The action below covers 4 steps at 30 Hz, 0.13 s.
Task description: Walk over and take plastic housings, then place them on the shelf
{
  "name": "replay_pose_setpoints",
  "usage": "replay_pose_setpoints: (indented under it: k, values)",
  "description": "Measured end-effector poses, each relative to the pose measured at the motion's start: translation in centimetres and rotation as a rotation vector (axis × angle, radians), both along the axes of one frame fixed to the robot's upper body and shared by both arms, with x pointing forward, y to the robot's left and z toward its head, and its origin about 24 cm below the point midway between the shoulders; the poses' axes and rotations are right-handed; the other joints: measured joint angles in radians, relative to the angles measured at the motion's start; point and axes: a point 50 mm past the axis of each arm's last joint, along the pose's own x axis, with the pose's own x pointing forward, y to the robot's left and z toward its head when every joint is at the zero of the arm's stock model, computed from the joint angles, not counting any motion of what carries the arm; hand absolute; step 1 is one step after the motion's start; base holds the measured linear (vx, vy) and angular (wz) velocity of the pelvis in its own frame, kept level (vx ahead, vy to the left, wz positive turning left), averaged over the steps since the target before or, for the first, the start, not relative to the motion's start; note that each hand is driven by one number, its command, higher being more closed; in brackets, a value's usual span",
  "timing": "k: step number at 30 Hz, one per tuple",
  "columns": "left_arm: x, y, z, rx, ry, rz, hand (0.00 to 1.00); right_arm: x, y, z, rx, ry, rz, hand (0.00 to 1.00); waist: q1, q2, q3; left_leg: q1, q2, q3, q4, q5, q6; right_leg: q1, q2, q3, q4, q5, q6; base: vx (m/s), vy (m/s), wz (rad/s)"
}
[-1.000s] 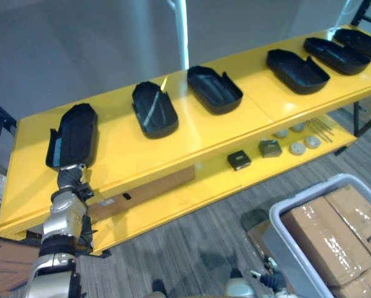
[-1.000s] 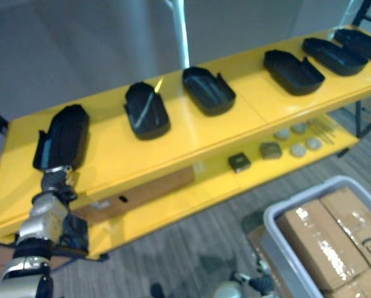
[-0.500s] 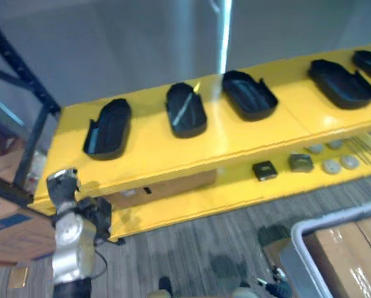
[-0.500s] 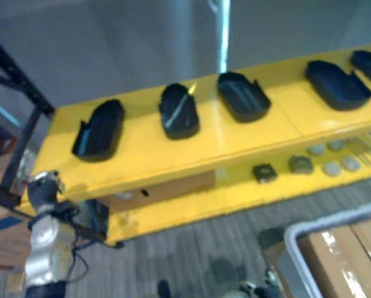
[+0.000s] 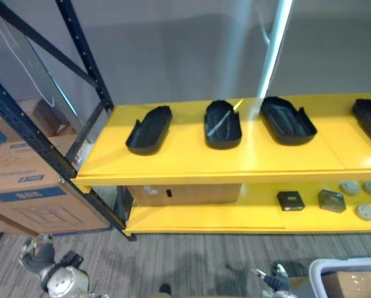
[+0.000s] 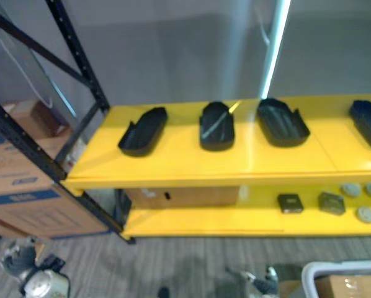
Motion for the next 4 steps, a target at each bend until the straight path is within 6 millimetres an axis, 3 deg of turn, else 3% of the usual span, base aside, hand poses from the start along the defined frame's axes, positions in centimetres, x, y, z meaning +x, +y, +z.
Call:
replay_pose_setpoints:
  k: [4]
  values:
    - [-2.6, -1.0, -3.1, -0.085, 0.142, 0.027, 0.0, -1.7, -0.5, -0.9, 0.087, 0.082, -0.191, 0.0, -0.001, -0.029, 0.002, 0.006, 0.0, 0.003, 0.0, -0.007, 0.0, 0.006, -0.001, 0.0, -0.003, -0.003, 0.0, 0.0, 0.0, 0.0]
